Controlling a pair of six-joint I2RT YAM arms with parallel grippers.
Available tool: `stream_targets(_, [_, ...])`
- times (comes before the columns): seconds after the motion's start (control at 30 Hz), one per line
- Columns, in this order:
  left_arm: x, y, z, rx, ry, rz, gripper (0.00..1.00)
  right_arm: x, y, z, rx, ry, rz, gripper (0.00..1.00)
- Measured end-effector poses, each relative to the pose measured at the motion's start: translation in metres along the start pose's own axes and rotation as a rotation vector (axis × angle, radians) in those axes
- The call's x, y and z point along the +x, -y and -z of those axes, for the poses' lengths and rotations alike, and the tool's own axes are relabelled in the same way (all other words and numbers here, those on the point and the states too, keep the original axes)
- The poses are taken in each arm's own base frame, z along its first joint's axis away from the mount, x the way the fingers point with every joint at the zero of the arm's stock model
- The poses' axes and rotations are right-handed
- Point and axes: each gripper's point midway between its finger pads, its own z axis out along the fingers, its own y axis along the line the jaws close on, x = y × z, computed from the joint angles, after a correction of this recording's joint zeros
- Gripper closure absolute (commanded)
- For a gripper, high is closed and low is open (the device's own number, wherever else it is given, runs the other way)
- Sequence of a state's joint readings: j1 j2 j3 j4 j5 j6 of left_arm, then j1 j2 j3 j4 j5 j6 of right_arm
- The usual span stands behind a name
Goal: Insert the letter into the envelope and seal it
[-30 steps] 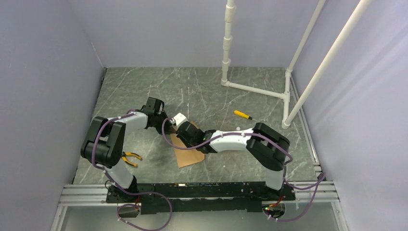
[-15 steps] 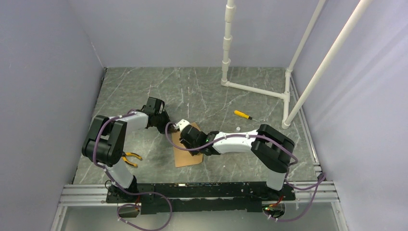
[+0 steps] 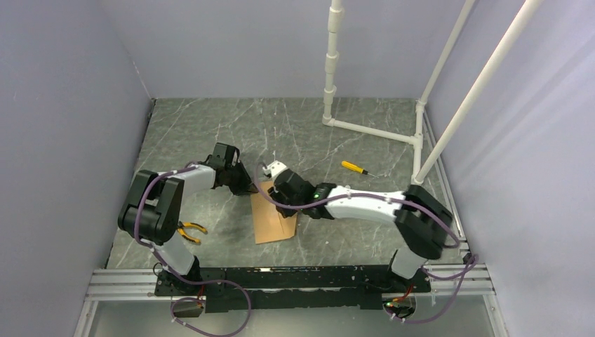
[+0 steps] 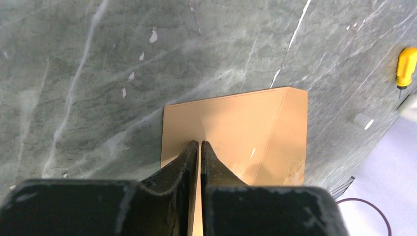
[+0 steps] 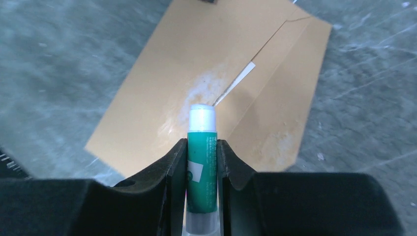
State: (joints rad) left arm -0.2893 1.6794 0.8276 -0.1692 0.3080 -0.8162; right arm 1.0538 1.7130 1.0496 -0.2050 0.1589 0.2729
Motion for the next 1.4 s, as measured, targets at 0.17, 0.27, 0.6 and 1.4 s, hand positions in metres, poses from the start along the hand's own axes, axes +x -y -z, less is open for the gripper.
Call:
stream_targets(0.17, [0.006,0.001,0.009,0.001,-0.02,-0.027,0.68,-0.034,0.0,0.045,-0.102,0.162,-0.034,1.0])
stream_targets(0.27, [0.011,0.008,0.02,0.027,-0.037,-0.036,0.41,-0.045,-0.005,0.063,-0.159,0.245,-0.009,1.0])
stream_targets(0.6, [0.009,0.112,0.141,0.41,0.047,-0.151,0.07,-0.067,-0.02,0.122,-0.31,0.46,0.133,1.0])
stream_targets(1.4, [0.113,0.165,0.231,0.862,-0.319,-0.22,0.55,-0.11,-0.044,0.182,-0.438,0.656,0.322,1.0])
